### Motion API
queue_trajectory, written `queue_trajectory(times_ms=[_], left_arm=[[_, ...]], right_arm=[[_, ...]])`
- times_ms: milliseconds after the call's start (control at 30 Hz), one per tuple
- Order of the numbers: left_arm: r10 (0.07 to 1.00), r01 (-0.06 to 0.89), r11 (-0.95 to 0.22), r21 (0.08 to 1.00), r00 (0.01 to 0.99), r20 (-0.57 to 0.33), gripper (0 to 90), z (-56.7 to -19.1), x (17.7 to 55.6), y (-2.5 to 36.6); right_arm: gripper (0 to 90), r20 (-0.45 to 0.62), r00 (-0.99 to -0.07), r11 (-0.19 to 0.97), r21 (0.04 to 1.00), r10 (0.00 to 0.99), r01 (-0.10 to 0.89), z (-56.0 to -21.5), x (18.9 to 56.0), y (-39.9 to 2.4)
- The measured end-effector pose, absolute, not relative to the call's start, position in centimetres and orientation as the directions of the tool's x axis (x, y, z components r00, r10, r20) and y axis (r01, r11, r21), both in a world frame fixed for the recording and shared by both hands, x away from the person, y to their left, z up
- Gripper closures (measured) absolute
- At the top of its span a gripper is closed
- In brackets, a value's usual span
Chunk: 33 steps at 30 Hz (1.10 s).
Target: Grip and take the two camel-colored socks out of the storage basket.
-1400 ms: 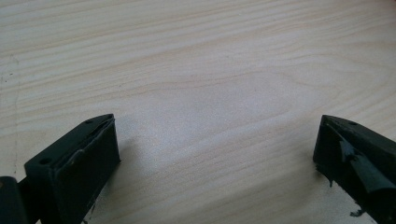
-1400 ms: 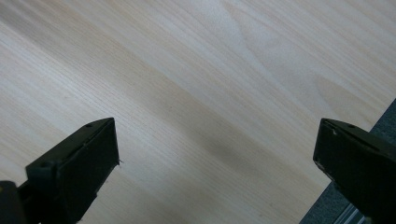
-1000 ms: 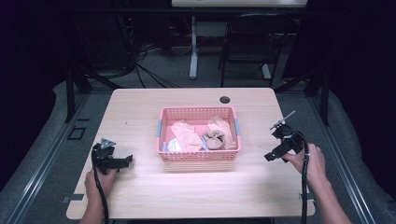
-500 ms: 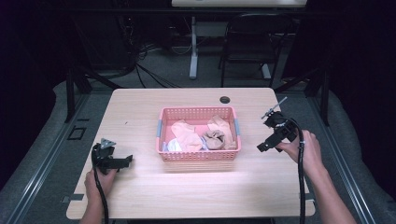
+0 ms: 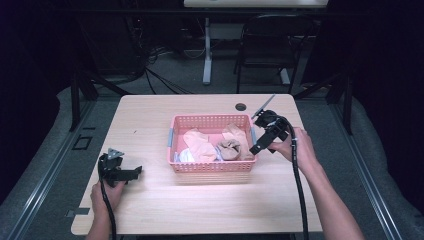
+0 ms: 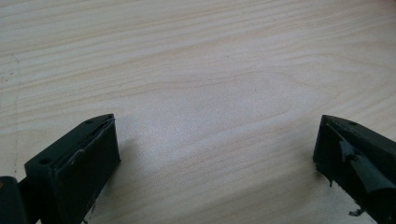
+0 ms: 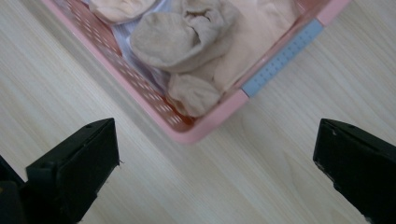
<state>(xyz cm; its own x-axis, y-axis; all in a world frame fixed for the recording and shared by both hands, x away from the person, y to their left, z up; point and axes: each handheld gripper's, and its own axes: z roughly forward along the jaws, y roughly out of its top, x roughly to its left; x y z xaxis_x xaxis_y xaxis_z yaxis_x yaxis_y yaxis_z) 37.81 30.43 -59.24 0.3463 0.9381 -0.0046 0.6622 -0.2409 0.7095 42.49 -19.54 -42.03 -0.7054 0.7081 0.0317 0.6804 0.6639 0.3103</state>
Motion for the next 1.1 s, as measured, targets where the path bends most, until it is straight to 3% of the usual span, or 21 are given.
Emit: queue_trajectory(times_ms=[333, 900, 1100], left_arm=[[0.938, 0.662, -0.241, 0.709, 0.347, -0.005, 0.0, -59.2, 37.8, 30.4], [0.938, 0.662, -0.241, 0.710, 0.347, -0.005, 0.0, -59.2, 37.8, 30.4], [0.938, 0.662, -0.238, 0.711, 0.345, -0.007, 0.0, -59.2, 37.8, 30.4]], right_arm=[[3.0, 0.038, -0.735, 0.705, 0.254, 0.677, 0.663, -43.1, 44.5, -15.4], [25.3, 0.019, -0.716, 0.708, 0.137, 0.698, 0.693, -47.8, 47.5, -12.0], [38.3, -0.001, -0.708, 0.704, 0.110, 0.706, 0.701, -49.2, 47.9, -11.4]])
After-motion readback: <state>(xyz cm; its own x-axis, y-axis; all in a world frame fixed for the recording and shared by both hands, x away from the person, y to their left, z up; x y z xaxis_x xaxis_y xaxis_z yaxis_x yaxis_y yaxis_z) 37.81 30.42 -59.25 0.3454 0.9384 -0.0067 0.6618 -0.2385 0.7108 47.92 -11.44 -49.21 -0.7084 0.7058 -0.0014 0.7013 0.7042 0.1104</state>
